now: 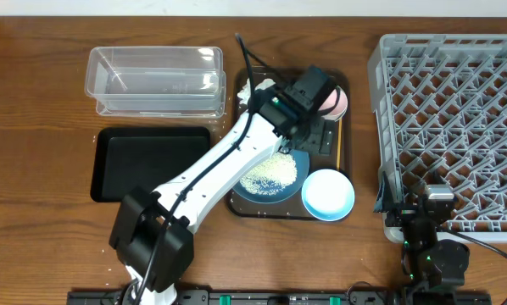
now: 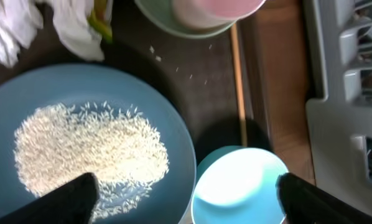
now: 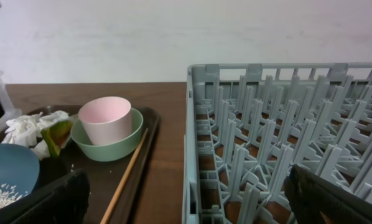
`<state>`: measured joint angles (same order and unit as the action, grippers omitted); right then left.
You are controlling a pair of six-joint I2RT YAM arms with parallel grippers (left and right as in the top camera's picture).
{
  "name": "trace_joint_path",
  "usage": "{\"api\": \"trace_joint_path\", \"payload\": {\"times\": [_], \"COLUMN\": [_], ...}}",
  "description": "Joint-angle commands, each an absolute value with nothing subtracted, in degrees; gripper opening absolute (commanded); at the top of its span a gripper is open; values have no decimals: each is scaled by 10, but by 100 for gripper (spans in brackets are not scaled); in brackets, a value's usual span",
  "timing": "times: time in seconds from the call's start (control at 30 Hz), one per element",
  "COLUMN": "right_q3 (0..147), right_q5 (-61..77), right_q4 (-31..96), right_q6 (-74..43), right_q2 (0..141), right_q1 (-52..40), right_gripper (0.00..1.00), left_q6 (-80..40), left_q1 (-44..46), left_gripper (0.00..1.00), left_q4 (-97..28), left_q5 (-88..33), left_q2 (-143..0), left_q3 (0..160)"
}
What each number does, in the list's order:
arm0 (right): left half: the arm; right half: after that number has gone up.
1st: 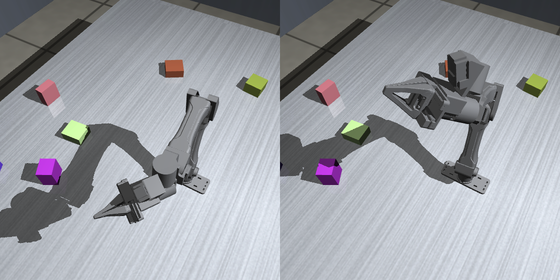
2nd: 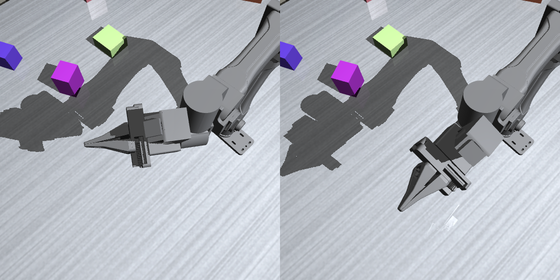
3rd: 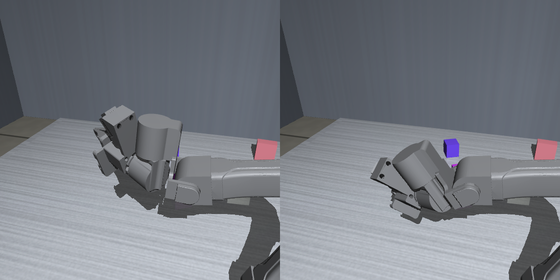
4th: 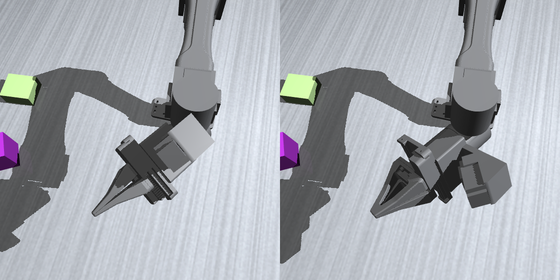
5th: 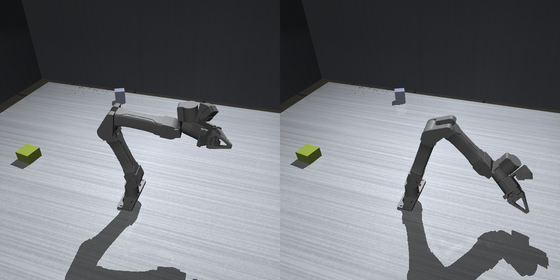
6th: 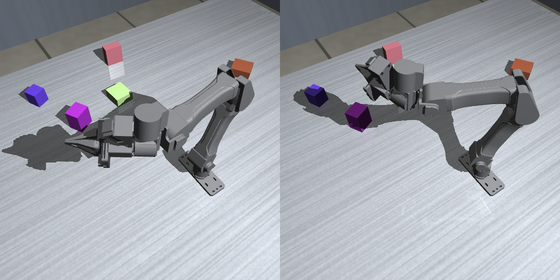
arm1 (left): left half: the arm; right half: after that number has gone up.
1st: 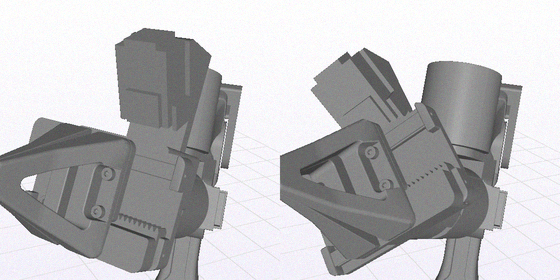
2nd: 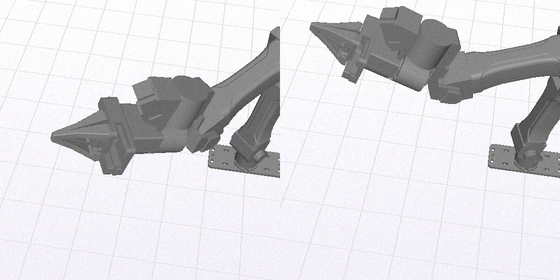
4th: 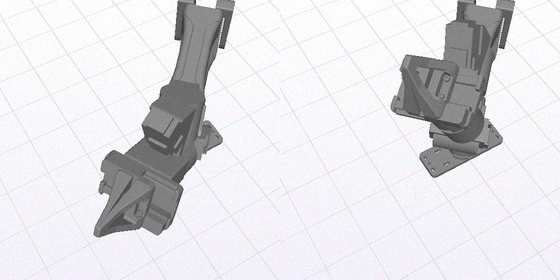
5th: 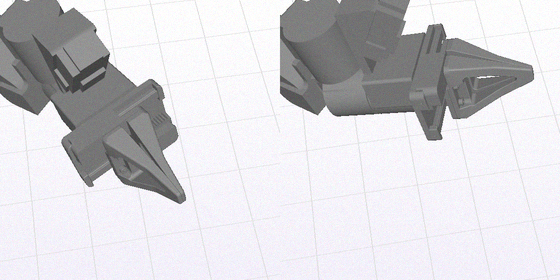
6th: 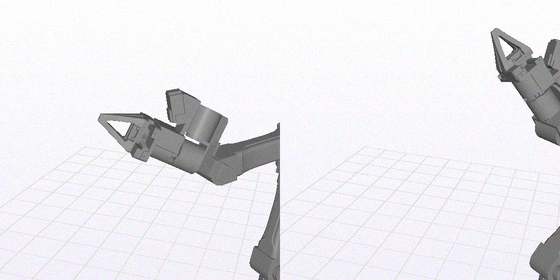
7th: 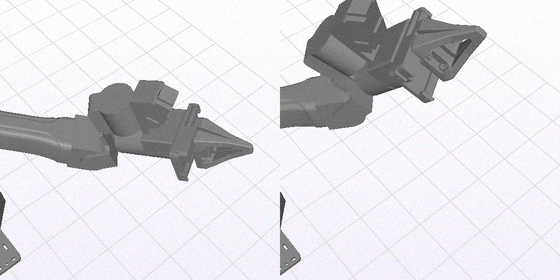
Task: Sort waste into correct bins and load items into the dishwasher rack
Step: 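Reach the left gripper over the tray to the blue rice bowl rim, then grip the blue bowl rim with the left gripper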
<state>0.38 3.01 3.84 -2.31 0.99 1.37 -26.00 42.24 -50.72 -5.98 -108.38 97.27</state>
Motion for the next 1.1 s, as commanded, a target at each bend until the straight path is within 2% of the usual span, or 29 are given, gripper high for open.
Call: {"api": "trace_joint_path", "payload": {"times": [0.0, 0.4, 0.63, 0.73, 0.8, 0.97, 1.07], "right_q3": [3, 3, 3, 3, 3, 3, 3], "right_q5": [30, 30, 30, 30, 30, 30, 30], "right_q4": [41, 41, 41, 41, 41, 41, 41], "right_q6": [-16, -16, -16, -16, -16, -16, -16], "right_q2": [8, 8, 8, 8, 8, 8, 8], "right_q1": [17, 16, 16, 16, 16, 16, 16], "right_gripper": [99, 99, 99, 99, 99, 99, 99], "left_q6": [-269, -270, -351, -356, -376, -385, -387], "left_q1": [431, 438, 439, 439, 439, 441, 445], "left_gripper": [98, 98, 100, 95, 85, 82, 77], "left_q4": [-494, -444, -442, -435, -435, -436, -436], "left_q5": [-49, -48, 8, 16, 34, 37, 37], "left_q2": [-1095, -1175, -1213, -1222, -1229, -1251, -1253], "left_q3": [986, 985, 985, 985, 985, 984, 984]}}
